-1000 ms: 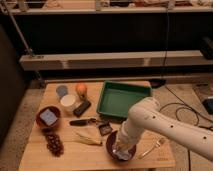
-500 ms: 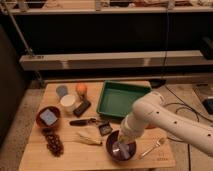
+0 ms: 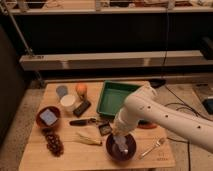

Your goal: Wipe purple bowl with towel

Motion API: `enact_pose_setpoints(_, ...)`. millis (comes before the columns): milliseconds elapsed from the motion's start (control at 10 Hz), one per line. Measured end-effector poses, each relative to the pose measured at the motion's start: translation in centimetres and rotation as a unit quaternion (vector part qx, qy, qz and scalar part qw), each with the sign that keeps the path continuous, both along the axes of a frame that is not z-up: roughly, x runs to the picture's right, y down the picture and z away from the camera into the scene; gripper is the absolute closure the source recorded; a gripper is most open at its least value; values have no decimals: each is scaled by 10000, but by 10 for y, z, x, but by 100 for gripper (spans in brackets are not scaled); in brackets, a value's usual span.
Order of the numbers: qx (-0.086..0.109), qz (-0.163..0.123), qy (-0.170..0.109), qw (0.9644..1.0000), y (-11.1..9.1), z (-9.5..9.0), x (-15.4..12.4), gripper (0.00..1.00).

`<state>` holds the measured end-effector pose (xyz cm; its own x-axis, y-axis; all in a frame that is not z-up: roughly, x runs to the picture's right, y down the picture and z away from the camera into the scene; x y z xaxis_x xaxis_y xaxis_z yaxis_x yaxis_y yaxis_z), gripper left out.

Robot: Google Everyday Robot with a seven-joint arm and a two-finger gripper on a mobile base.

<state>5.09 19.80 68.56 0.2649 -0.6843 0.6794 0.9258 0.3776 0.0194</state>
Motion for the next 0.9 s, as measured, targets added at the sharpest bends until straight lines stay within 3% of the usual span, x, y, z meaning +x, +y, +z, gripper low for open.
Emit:
enact_pose_setpoints(200, 21, -108, -83, 9999, -1, 3, -18, 86)
enact_pose_setpoints(500, -97, -323, -490, 9982, 9, 5, -59, 86)
enact_pose_setpoints(900, -377, -355, -937, 9943, 36, -8, -66, 86)
